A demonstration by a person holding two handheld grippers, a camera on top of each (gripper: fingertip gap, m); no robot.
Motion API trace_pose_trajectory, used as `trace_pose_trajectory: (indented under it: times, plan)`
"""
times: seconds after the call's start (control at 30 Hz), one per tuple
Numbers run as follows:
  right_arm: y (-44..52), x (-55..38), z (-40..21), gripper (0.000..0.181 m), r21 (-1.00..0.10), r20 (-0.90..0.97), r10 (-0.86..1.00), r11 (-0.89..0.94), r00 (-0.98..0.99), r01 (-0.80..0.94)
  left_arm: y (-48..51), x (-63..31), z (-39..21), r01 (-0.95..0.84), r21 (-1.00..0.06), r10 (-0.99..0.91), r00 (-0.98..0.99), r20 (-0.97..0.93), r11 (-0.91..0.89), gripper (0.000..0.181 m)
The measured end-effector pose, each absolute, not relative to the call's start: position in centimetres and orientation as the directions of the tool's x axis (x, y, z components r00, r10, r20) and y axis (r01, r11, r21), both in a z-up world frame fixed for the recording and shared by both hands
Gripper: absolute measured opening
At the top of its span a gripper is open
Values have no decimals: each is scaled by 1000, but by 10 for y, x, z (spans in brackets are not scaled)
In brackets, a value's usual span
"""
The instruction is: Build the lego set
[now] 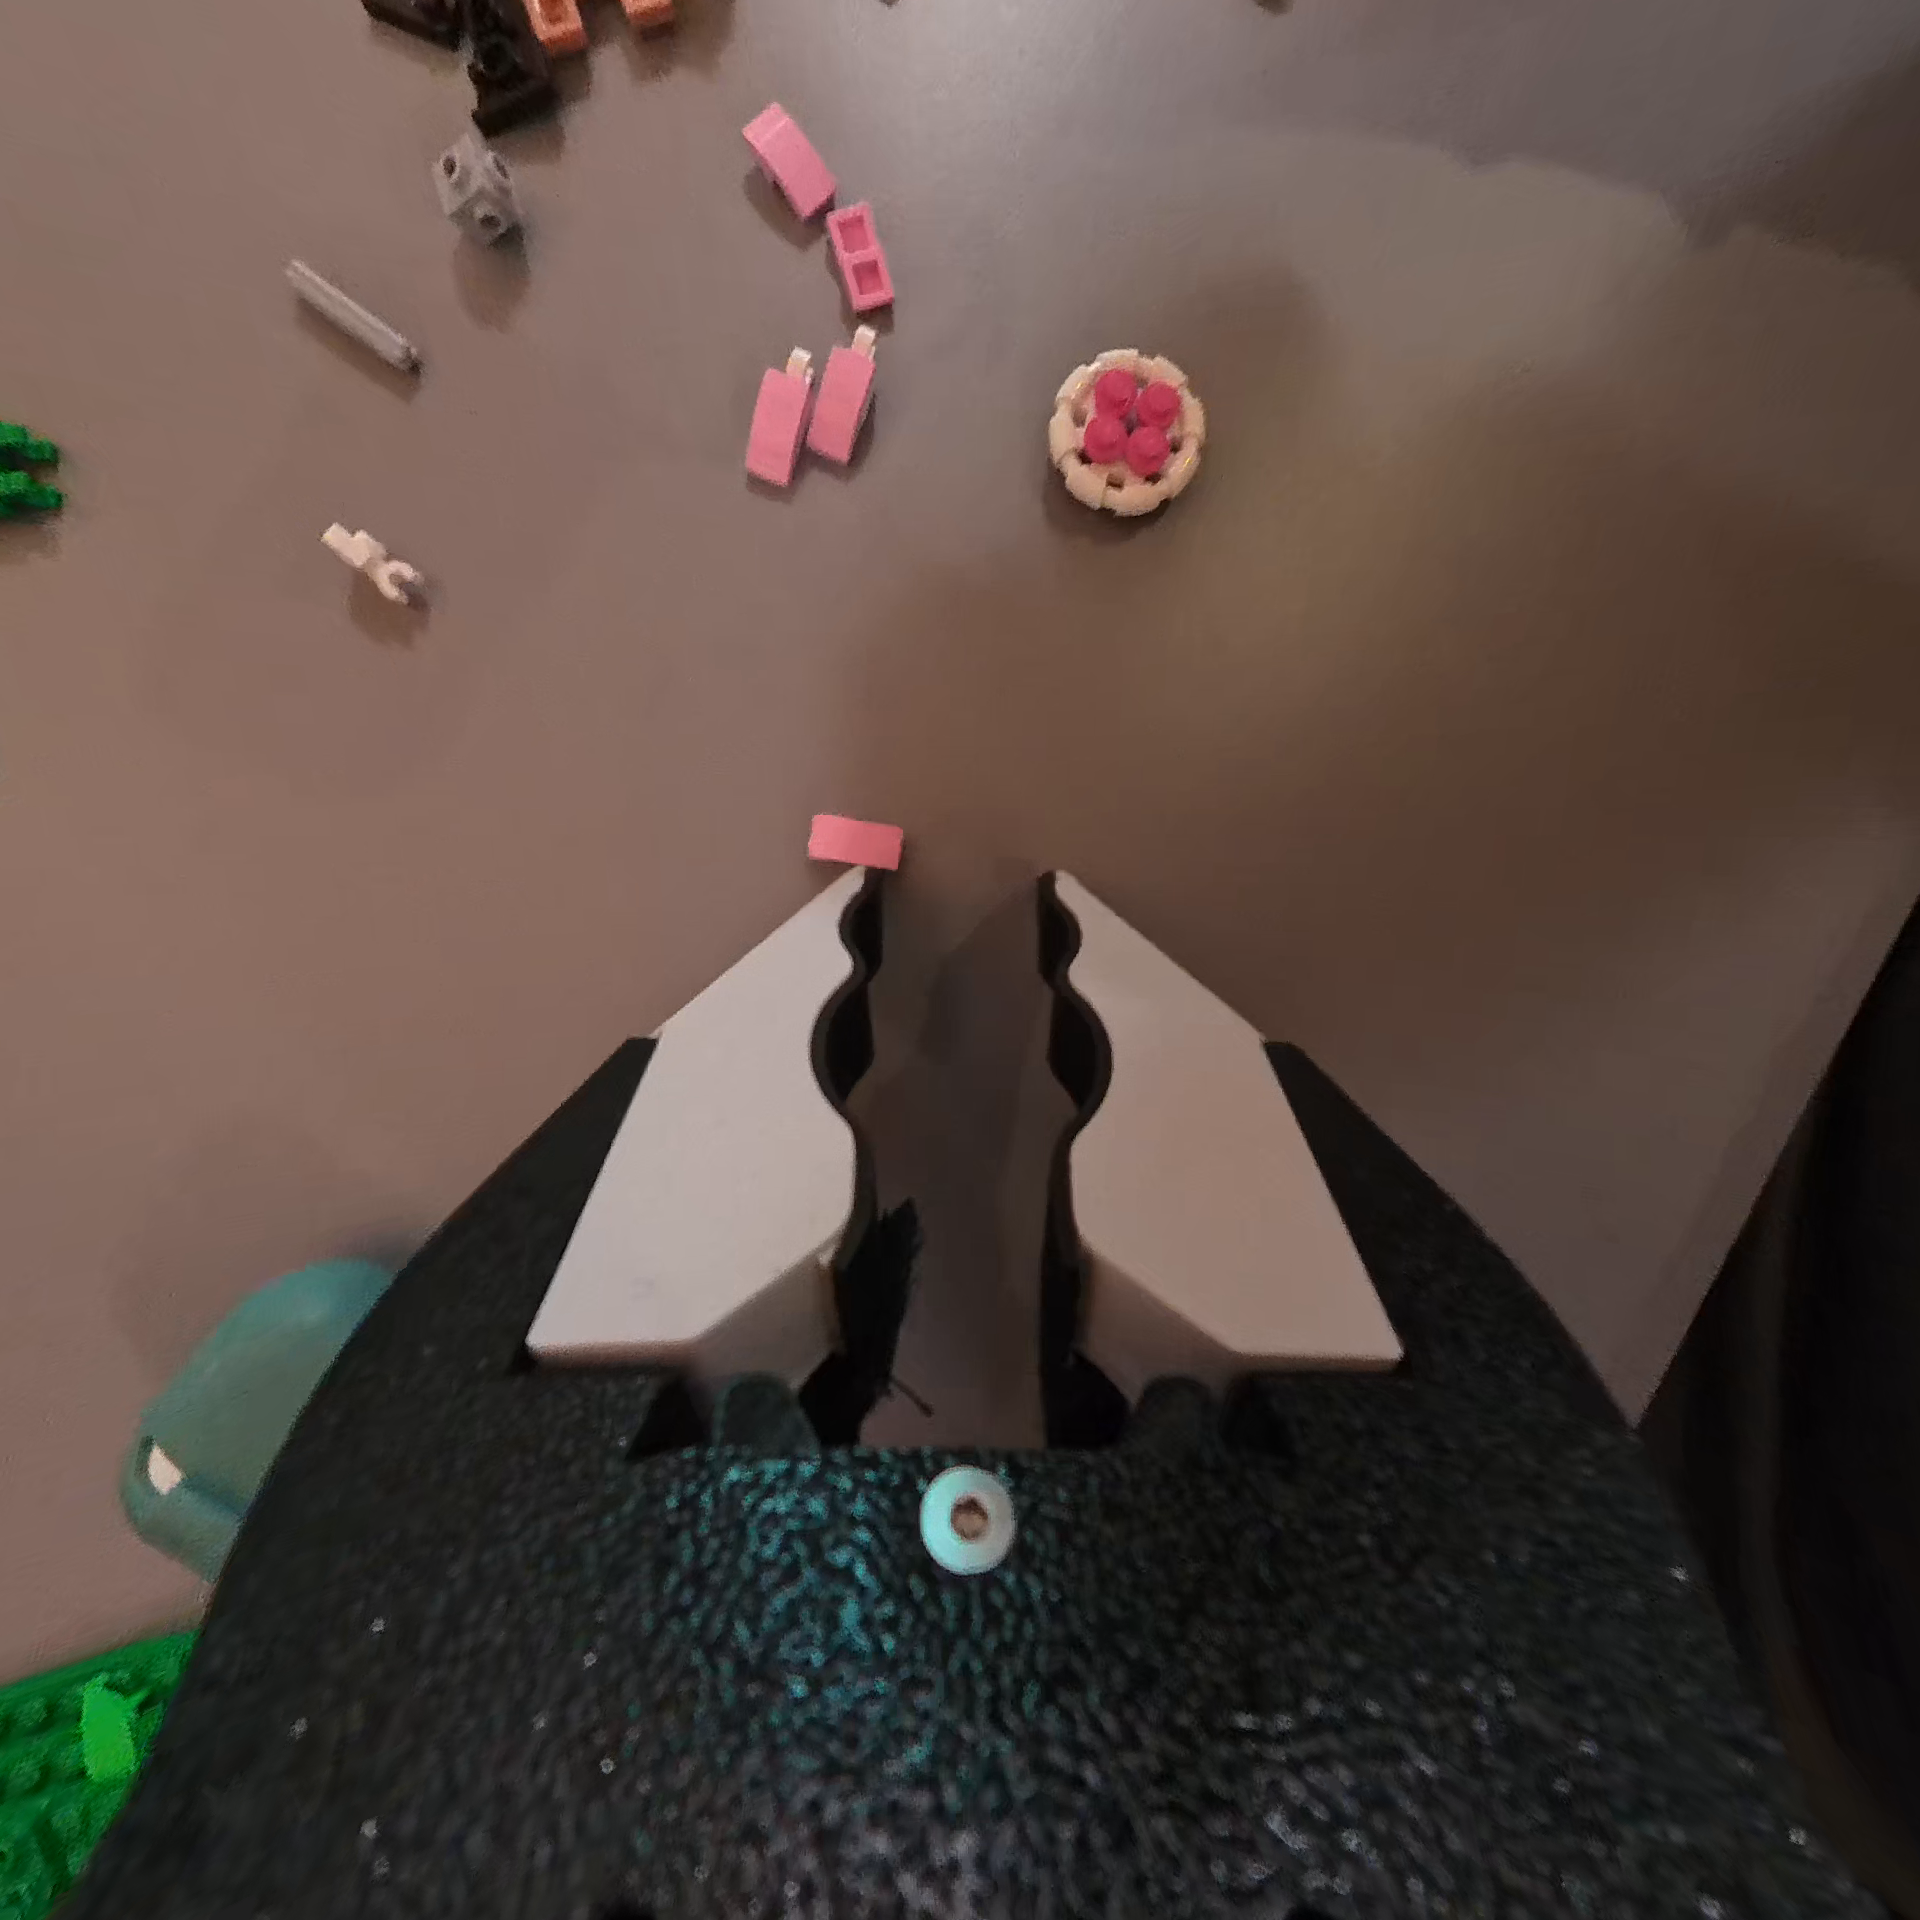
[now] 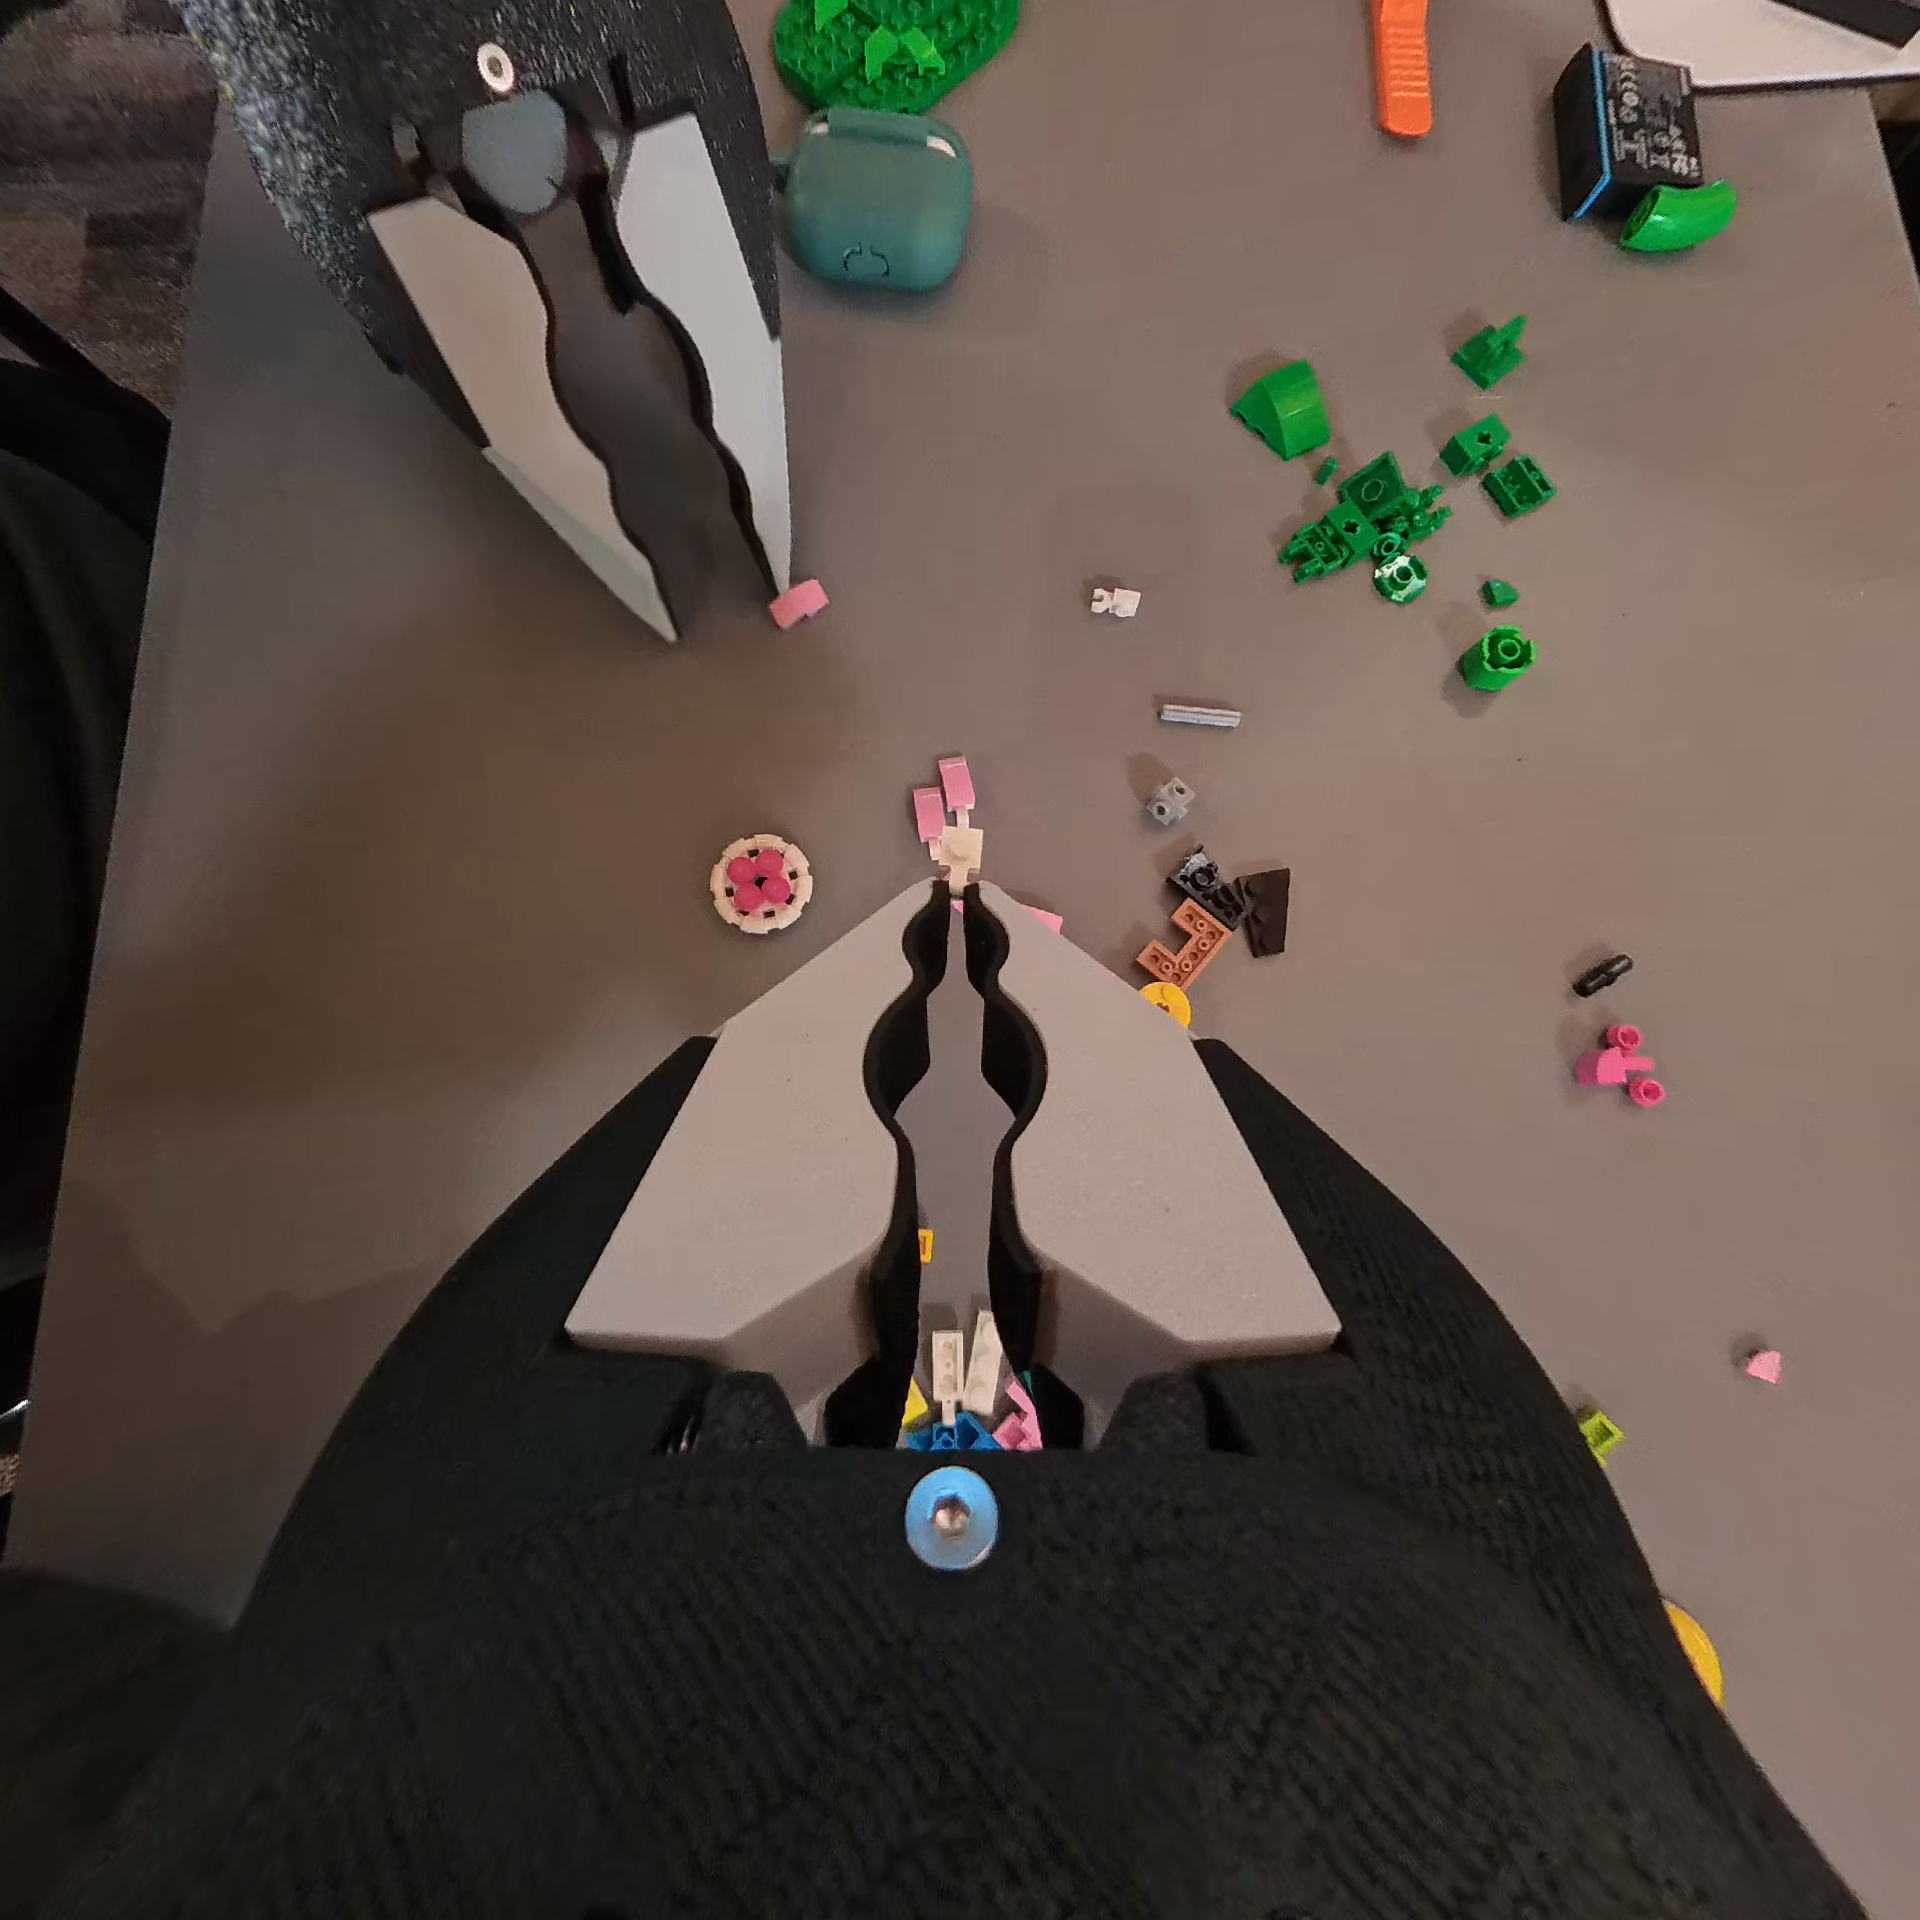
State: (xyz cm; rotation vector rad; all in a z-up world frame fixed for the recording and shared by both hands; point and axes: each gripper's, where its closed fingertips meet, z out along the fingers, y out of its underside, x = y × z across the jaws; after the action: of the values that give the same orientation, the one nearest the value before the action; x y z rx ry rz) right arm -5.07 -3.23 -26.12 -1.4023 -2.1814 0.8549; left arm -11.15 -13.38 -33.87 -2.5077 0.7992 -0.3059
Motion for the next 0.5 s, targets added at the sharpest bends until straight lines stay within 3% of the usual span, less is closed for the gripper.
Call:
trace_pose_trajectory:
  times: [0.13, 0.23, 0.33, 0.43, 0.5]
  plan:
    - [-36, -51, -261, 2, -686, 3, 907, 309, -422, 659, -135, -94, -333, -509, -541, -652, 752, 100, -670, 29]
    - [-38, -51, -260, 2, -689, 3, 904, 312, -428, 654, -127, -105, -320, -564, -585, -693, 721, -4, -583, 29]
    - [-41, -52, -259, 2, -694, -3, 898, 316, -441, 647, -123, -112, -320, -668, -591, -767, 629, -124, -452, 42]
    - [-45, -53, -260, 2, -693, -7, 889, 326, -458, 644, -117, -119, -328, -720, -574, -807, 568, -163, -391, 40]
    - [-49, -54, -261, 2, -694, -11, 883, 332, -470, 639, -118, -115, -327, -694, -620, -841, 532, -100, -366, 35]
